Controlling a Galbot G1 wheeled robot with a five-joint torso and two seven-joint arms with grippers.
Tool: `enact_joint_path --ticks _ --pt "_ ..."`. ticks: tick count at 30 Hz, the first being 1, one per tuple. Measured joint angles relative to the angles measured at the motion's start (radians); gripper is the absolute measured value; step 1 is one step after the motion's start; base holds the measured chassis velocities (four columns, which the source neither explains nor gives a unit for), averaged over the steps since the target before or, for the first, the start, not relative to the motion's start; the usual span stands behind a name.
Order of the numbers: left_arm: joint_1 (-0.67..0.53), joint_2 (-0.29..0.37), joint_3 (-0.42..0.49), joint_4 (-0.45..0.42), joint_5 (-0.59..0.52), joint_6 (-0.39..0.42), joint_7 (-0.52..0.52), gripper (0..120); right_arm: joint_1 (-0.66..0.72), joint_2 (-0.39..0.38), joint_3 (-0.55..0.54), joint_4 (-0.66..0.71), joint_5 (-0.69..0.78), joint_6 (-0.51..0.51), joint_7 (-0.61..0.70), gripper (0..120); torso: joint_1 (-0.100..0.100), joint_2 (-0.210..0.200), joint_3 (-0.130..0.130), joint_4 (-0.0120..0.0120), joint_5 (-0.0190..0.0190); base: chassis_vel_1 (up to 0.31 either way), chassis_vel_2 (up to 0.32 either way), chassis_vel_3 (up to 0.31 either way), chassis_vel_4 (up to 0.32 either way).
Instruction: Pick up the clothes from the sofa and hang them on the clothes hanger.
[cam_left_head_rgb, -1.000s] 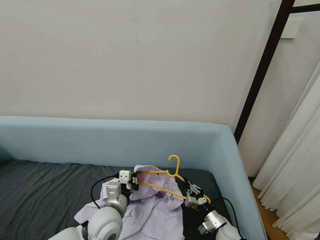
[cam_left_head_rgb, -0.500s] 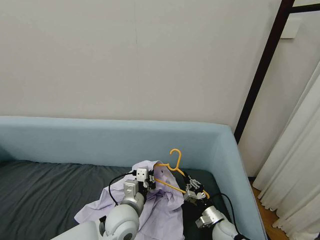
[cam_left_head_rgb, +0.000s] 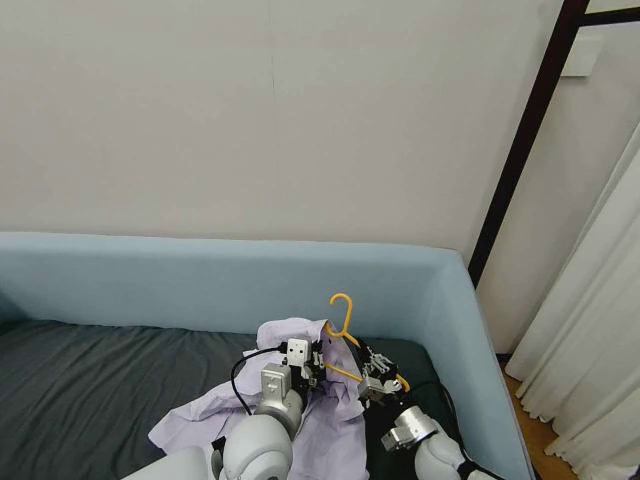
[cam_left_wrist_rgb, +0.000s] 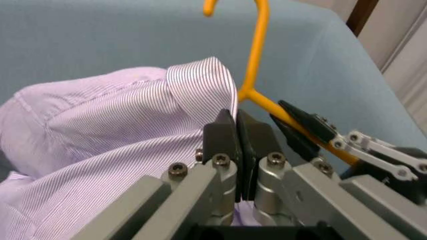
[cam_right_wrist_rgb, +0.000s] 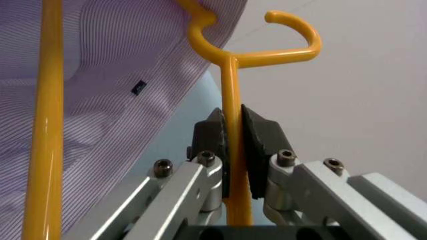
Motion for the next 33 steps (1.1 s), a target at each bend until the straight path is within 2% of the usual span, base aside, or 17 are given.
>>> enact_joint_path --ticks 5,10,14,21,24,25,28,33 --pt "0.008 -0.004 0.016 -0.01 0.029 0.004 0.006 0 0.018 0.013 0.0 -0.002 -0.043 0.002 0.007 6 0.0 0.0 0.0 0.0002 0.0 0.0 0.0 0.0 0.0" --pt "0.032 0.02 0.017 -0.024 0.044 0.004 0.021 0 0.029 0.016 0.0 -0.004 -0.066 0.011 0.009 6 0.0 0.0 0.0 0.0 -0.0001 0.0 0.0 0.0 0.0" --pt "0.118 0.081 -0.021 -0.059 0.061 0.006 0.048 0 0.047 0.005 0.018 -0.011 -0.056 0.019 0.011 6 0.0 0.0 0.0 0.0002 -0.0001 0.0 0.0 0.0 0.0" --pt "0.194 0.103 -0.062 -0.083 0.074 0.048 0.036 3 0.058 -0.003 0.024 0.008 -0.051 0.021 0.014 6 0.0 0.0 0.0 0.0003 -0.0002 0.0 0.0 0.0 0.0" --pt "0.204 0.103 -0.083 -0.097 0.071 0.083 0.026 17 0.058 -0.009 0.024 0.016 -0.051 0.021 0.014 6 0.0 0.0 0.0 0.0 -0.0002 0.0 0.0 0.0 0.0" --pt "0.204 0.103 -0.083 -0.097 0.071 0.083 0.026 17 0.058 -0.009 0.024 0.016 -0.051 0.021 0.014 6 0.0 0.0 0.0 0.0 -0.0002 0.0 0.0 0.0 0.0" --pt "0.212 0.113 -0.104 -0.115 0.082 0.102 0.021 30 0.055 -0.014 0.023 0.019 -0.05 0.022 0.015 6 0.0 0.0 0.0 0.0 -0.0002 0.0 0.0 0.0 0.0" --pt "0.249 0.167 -0.145 -0.164 0.127 0.116 0.021 49 0.054 -0.016 0.026 0.017 -0.045 0.034 0.015 6 0.0 0.0 0.0 0.0 -0.0001 0.0 0.0 0.0 0.0"
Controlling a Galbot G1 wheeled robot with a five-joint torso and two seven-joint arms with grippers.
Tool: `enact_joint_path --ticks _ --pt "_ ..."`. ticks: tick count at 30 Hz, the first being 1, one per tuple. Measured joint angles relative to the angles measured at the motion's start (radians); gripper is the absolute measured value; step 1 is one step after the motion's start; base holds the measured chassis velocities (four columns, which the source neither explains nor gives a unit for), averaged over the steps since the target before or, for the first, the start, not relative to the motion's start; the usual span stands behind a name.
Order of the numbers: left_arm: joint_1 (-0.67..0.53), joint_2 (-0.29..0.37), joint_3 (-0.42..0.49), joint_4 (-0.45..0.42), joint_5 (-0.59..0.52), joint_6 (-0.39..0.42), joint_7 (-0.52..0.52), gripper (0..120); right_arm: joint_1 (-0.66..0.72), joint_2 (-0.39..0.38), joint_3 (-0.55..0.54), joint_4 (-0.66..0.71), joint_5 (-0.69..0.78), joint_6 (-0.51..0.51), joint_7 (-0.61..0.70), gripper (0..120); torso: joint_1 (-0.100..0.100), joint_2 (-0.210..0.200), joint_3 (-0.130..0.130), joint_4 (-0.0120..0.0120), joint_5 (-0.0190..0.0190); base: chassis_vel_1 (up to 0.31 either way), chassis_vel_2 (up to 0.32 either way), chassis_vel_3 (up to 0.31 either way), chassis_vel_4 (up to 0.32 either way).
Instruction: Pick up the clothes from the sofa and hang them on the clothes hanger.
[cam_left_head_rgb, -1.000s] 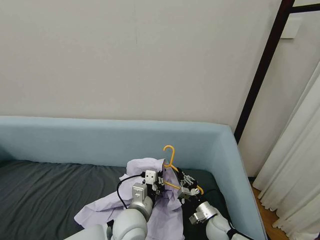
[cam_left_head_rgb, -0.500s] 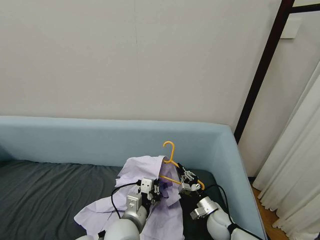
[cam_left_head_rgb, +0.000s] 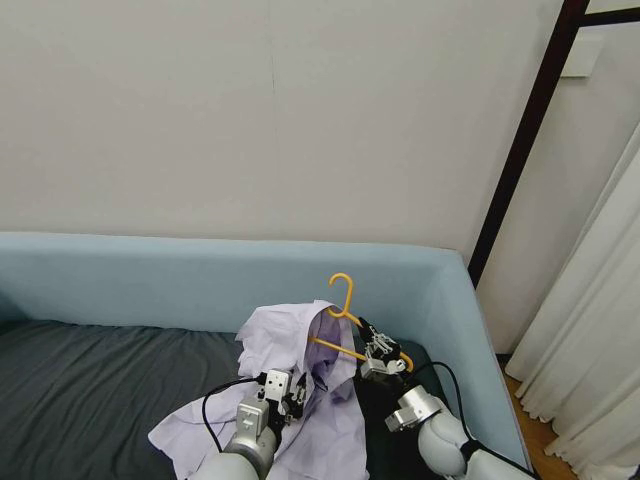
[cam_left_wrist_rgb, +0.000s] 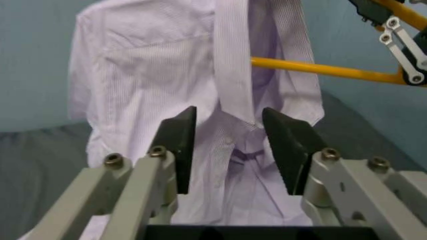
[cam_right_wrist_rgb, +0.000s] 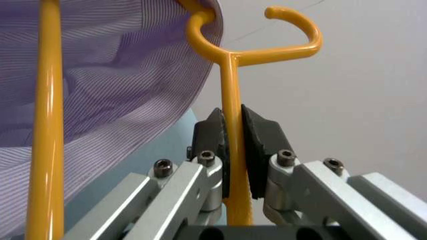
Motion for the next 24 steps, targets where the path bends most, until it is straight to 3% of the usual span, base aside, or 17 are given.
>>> enact_joint_path --ticks 3,7,8,13,14,17,22,24 --pt "0.037 0.041 -0.044 -0.036 0.027 -0.008 0.017 56 0.002 0.001 0.003 -0.002 0.0 0.005 0.0 6 0.0 0.0 0.0 0.0002 -0.0001 0.0 0.0 0.0 0.0" --pt "0.095 0.121 -0.189 -0.064 0.039 -0.115 0.16 77 0.007 0.003 0.011 -0.002 -0.002 0.012 0.001 6 0.0 0.0 0.0 0.0005 -0.0001 0.0 0.0 0.0 0.0" --pt "0.095 0.121 -0.189 -0.064 0.039 -0.115 0.16 77 0.007 0.003 0.011 -0.002 -0.002 0.012 0.001 6 0.0 0.0 0.0 0.0005 -0.0001 0.0 0.0 0.0 0.0" --pt "0.045 0.243 -0.315 0.05 0.053 -0.31 0.468 96 0.029 0.003 0.002 -0.01 -0.014 0.03 0.002 6 0.0 0.0 0.0 -0.0009 -0.0001 0.0 0.0 0.0 0.0" --pt "0.045 0.243 -0.315 0.05 0.053 -0.31 0.468 96 0.029 0.003 0.002 -0.01 -0.014 0.03 0.002 6 0.0 0.0 0.0 -0.0009 -0.0001 0.0 0.0 0.0 0.0" --pt "0.015 0.311 -0.35 0.127 0.021 -0.379 0.624 100 0.08 0.015 -0.041 -0.022 -0.019 0.049 0.004 6 0.0 0.0 0.0 0.0007 -0.0002 0.0 0.0 0.0 0.0" --pt "-0.031 0.338 -0.353 0.227 -0.036 -0.428 0.778 100 0.106 0.033 -0.051 -0.027 -0.047 0.072 0.005 6 0.0 0.0 0.0 0.0007 0.0 0.0 0.0 0.0 0.0" --pt "-0.093 0.32 -0.32 0.349 -0.083 -0.462 0.923 100 0.097 0.03 -0.048 -0.015 -0.059 0.075 0.005 6 0.0 0.0 0.0 0.0002 -0.0002 0.0 0.0 0.0 0.0"
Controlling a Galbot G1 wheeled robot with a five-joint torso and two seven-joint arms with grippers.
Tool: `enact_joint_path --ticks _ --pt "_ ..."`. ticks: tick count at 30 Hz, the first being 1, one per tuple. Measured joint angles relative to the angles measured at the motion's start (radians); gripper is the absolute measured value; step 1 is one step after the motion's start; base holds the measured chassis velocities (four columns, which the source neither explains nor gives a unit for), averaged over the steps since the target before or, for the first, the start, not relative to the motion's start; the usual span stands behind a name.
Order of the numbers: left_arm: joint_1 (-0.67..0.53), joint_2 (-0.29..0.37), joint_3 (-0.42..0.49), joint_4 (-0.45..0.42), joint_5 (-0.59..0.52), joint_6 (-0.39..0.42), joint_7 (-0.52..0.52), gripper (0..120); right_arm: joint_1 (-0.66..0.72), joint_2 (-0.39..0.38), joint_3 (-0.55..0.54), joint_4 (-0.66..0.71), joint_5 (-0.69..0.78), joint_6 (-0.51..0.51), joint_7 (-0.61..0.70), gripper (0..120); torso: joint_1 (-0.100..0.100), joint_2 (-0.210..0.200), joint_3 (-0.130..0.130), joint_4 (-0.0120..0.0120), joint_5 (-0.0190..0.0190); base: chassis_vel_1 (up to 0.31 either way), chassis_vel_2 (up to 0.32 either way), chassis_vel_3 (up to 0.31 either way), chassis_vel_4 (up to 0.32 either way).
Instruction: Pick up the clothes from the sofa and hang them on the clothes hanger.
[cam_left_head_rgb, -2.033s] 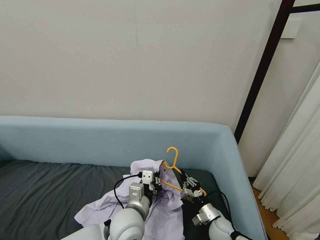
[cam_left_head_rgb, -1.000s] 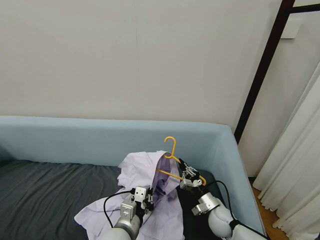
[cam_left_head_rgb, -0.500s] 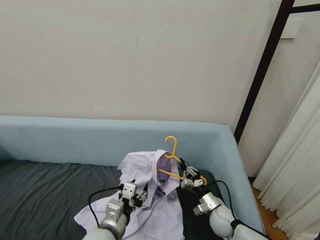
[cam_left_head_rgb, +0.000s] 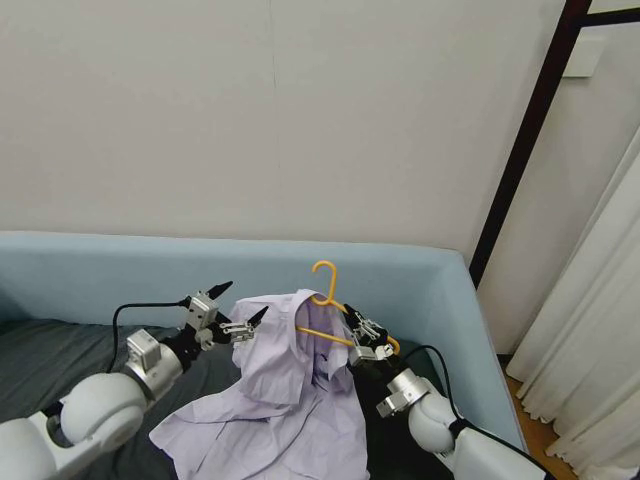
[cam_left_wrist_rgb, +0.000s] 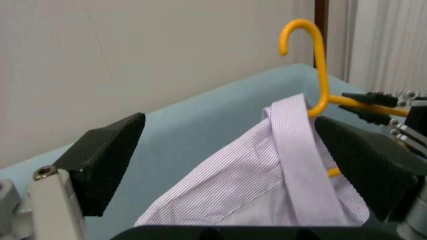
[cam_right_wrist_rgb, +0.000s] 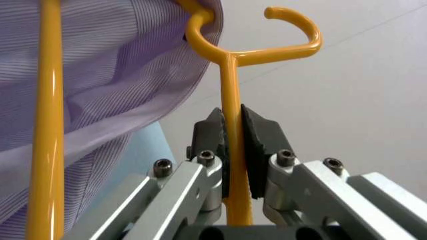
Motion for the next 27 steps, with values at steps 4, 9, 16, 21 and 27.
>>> enact_joint_path --ticks 4,9,16,21,27 --pt "-0.085 -0.014 0.05 0.124 -0.01 -0.028 0.159 100 -0.02 -0.006 0.022 0.008 -0.024 0.014 0.0 6 0.0 0.0 0.0 -0.0005 -0.0004 0.0 0.0 0.0 0.0" --pt "-0.262 -0.01 0.175 0.227 -0.083 -0.02 0.294 100 -0.042 -0.007 0.062 0.003 -0.075 0.041 0.001 6 0.0 0.0 0.0 0.0 0.0006 0.0 0.0 0.0 0.0" --pt "-0.669 -0.092 0.51 0.445 -0.069 -0.025 0.611 100 -0.07 -0.008 0.097 0.013 -0.116 0.055 0.006 6 0.0 0.0 0.0 -0.0004 0.0013 0.0 0.0 0.0 0.0" --pt "-0.83 -0.208 0.665 0.594 -0.019 -0.038 0.732 100 -0.089 -0.021 0.118 0.024 -0.131 0.064 0.008 6 0.0 0.0 0.0 -0.0002 0.0006 0.0 0.0 0.0 0.0" --pt "-0.937 -0.326 0.775 0.718 0.009 -0.042 0.906 98 -0.106 -0.03 0.143 0.028 -0.143 0.072 0.012 6 0.0 0.0 0.0 -0.0001 0.0008 0.0 0.0 0.0 0.0"
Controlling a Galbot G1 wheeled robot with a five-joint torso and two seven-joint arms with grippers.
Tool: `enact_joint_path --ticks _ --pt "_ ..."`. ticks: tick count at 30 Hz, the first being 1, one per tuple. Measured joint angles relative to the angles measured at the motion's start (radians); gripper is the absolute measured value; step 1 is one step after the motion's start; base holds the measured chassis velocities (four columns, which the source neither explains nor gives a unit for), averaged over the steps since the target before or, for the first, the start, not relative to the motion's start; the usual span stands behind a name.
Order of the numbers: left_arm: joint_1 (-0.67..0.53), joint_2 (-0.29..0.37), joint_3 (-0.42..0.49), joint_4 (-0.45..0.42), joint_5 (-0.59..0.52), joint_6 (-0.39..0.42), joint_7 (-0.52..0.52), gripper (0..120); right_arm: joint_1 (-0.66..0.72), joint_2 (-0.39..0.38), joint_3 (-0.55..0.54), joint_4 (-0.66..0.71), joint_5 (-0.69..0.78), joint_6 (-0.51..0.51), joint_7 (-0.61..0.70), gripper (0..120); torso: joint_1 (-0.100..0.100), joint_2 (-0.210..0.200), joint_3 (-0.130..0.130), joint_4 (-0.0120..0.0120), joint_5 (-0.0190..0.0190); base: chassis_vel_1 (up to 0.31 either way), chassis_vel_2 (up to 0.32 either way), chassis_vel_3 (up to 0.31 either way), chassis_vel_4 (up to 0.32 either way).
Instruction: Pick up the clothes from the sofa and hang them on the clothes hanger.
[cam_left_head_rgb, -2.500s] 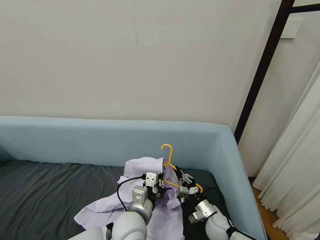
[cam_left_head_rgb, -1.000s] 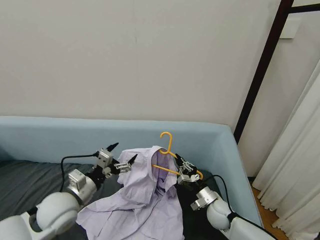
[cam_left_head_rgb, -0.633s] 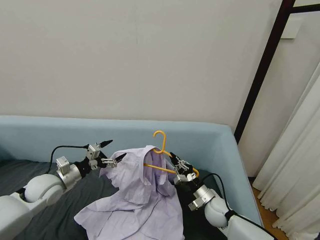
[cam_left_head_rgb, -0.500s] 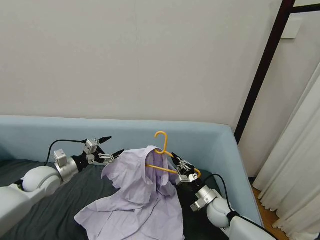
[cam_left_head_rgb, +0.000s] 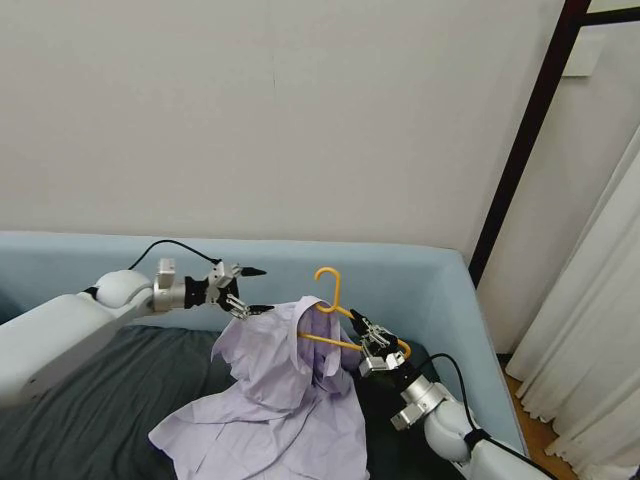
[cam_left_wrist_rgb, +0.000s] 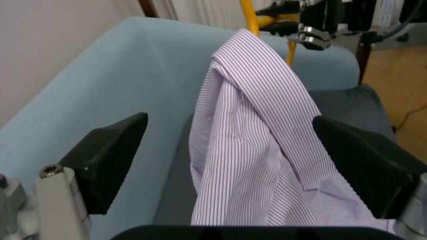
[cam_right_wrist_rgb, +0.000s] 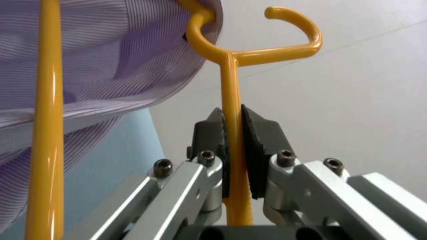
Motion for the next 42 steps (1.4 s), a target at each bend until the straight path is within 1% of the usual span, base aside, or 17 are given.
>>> enact_joint_path --ticks 2,4,9,11,15,16,17,21,22,23,26,28,30,31,32,34,42 --pt "-0.022 -0.045 0.015 0.052 0.011 -0.001 0.058 97 -0.005 0.0 0.011 0.004 -0.007 0.004 0.002 6 0.0 0.0 0.0 -0.0002 -0.0005 0.0 0.0 0.0 0.0" --pt "-0.034 -0.07 0.021 0.087 0.028 -0.001 0.087 97 -0.004 0.002 0.016 0.004 -0.02 0.013 0.005 6 0.0 0.0 0.0 -0.0003 -0.0004 0.0 0.0 0.0 0.0" --pt "-0.048 -0.1 0.024 0.141 0.058 0.0 0.104 94 0.008 0.011 0.024 0.0 -0.049 0.042 0.015 6 0.0 0.0 0.0 0.0002 -0.0004 0.0 0.0 0.0 0.0" --pt "-0.049 -0.103 0.024 0.148 0.061 0.001 0.112 93 0.009 0.013 0.025 -0.002 -0.05 0.046 0.015 6 0.0 0.0 0.0 0.0002 -0.0004 0.0 0.0 0.0 0.0" --pt "-0.052 -0.116 0.022 0.176 0.074 -0.006 0.15 73 0.023 0.014 0.029 -0.009 -0.053 0.06 0.016 6 0.0 0.0 0.0 0.0001 -0.0005 0.0 0.0 0.0 0.0" --pt "-0.052 -0.116 0.022 0.176 0.074 -0.006 0.15 73 0.023 0.014 0.029 -0.009 -0.053 0.06 0.016 6 0.0 0.0 0.0 0.0001 -0.0005 0.0 0.0 0.0 0.0" --pt "-0.05 -0.117 0.021 0.178 0.073 -0.007 0.16 69 0.026 0.013 0.026 -0.009 -0.053 0.062 0.016 6 0.0 0.0 0.0 -0.0001 -0.0005 0.0 0.0 0.0 0.0" --pt "-0.032 -0.115 0.015 0.173 0.071 -0.008 0.186 51 0.03 0.011 0.022 -0.01 -0.055 0.066 0.016 6 0.0 0.0 0.0 0.0 -0.0005 0.0 0.0 0.0 0.0" --pt "-0.032 -0.115 0.015 0.173 0.071 -0.008 0.186 51 0.03 0.011 0.022 -0.01 -0.055 0.066 0.016 6 0.0 0.0 0.0 0.0 -0.0005 0.0 0.0 0.0 0.0" --pt "-0.027 -0.114 0.013 0.172 0.071 -0.009 0.187 48 0.029 0.011 0.022 -0.011 -0.059 0.069 0.016 6 0.0 0.0 0.0 0.0 -0.0006 0.0 0.0 0.0 0.0" --pt "-0.012 -0.11 0.002 0.159 0.072 -0.011 0.19 32 0.029 0.011 0.022 -0.018 -0.067 0.08 0.017 6 0.0 0.0 0.0 0.0 -0.0006 0.0 0.0 0.0 0.0" --pt "-0.01 -0.109 0.0 0.154 0.072 -0.011 0.19 30 0.029 0.013 0.022 -0.02 -0.07 0.083 0.018 6 0.0 0.0 0.0 0.0 -0.0006 0.0 0.0 0.0 0.0" --pt "-0.007 -0.107 -0.001 0.148 0.073 -0.011 0.19 19 0.03 0.016 0.022 -0.023 -0.075 0.086 0.018 6 0.0 0.0 0.0 -0.0001 -0.0006 0.0 0.0 0.0 0.0" --pt "-0.007 -0.107 -0.001 0.148 0.073 -0.011 0.19 19 0.03 0.016 0.022 -0.023 -0.075 0.086 0.018 6 0.0 0.0 0.0 -0.0001 -0.0006 0.0 0.0 0.0 0.0" --pt "-0.007 -0.106 -0.001 0.147 0.073 -0.011 0.19 14 0.032 0.018 0.021 -0.024 -0.076 0.087 0.019 6 0.0 0.0 0.0 -0.0001 -0.0005 0.0 0.0 0.0 0.0" --pt "-0.006 -0.104 -0.001 0.145 0.073 -0.011 0.189 8 0.036 0.02 0.021 -0.025 -0.079 0.088 0.02 6 0.0 0.0 0.0 0.0 -0.0005 0.0 0.0 0.0 0.0" --pt "0.012 -0.085 -0.007 0.125 0.072 -0.014 0.186 7 0.037 0.025 0.021 -0.033 -0.089 0.101 0.029 6 0.0 0.0 0.0 0.0001 -0.0006 0.0 0.0 0.0 0.0"
